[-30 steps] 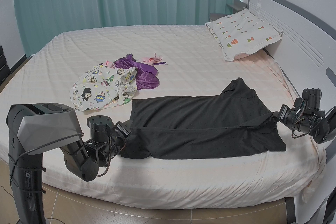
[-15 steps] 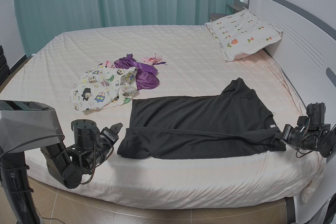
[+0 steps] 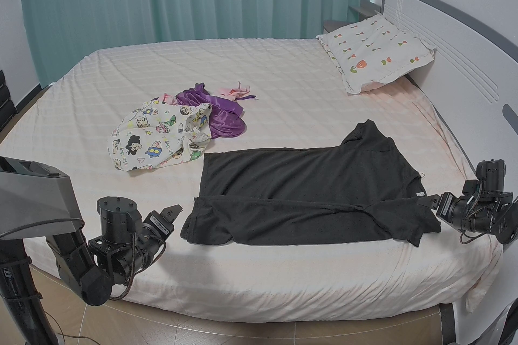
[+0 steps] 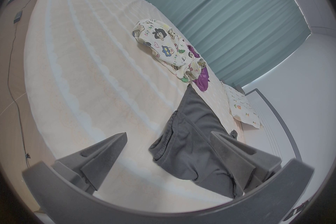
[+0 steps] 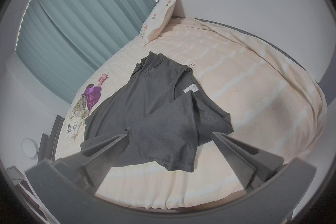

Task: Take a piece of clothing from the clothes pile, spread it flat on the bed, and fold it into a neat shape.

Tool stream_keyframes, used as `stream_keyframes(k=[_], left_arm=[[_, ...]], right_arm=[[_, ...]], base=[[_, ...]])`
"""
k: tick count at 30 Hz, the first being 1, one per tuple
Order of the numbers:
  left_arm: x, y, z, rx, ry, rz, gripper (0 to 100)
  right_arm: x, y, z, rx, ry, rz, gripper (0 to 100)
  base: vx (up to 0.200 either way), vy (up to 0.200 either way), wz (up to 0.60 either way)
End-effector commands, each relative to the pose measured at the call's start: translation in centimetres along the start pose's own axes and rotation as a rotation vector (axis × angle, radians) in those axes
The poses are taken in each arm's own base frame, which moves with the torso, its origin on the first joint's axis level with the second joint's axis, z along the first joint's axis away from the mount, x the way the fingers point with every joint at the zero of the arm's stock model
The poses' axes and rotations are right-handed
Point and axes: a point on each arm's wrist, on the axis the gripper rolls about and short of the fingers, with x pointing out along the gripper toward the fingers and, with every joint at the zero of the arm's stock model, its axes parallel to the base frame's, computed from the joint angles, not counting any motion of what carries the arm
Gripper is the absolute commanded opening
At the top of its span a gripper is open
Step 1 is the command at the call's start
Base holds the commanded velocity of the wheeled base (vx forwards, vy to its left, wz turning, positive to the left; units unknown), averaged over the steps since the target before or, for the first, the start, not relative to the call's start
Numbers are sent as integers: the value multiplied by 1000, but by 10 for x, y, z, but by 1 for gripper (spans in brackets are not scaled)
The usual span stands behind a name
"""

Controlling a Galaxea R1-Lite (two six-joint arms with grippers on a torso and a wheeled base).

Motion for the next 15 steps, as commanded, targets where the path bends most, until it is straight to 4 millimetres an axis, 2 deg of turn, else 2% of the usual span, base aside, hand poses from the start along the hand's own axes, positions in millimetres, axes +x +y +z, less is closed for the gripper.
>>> stream_keyframes(k=[1, 2, 4, 15], left_arm=[[-2, -2, -1, 1, 7, -9, 100], [-2, -2, -1, 1, 16, -16, 100], [0, -3, -1, 0, 25, -27, 100], [0, -6, 1, -21, 23, -43, 100]], right_arm=[[3, -4, 2, 32, -1, -10, 100], [7, -6, 2, 45, 6, -15, 100], [11, -5, 4, 55, 0, -15, 100], [7, -11, 6, 67, -15, -21, 100]], base=[[0, 0, 0], [0, 0, 0], [200, 0, 0], [200, 0, 0]])
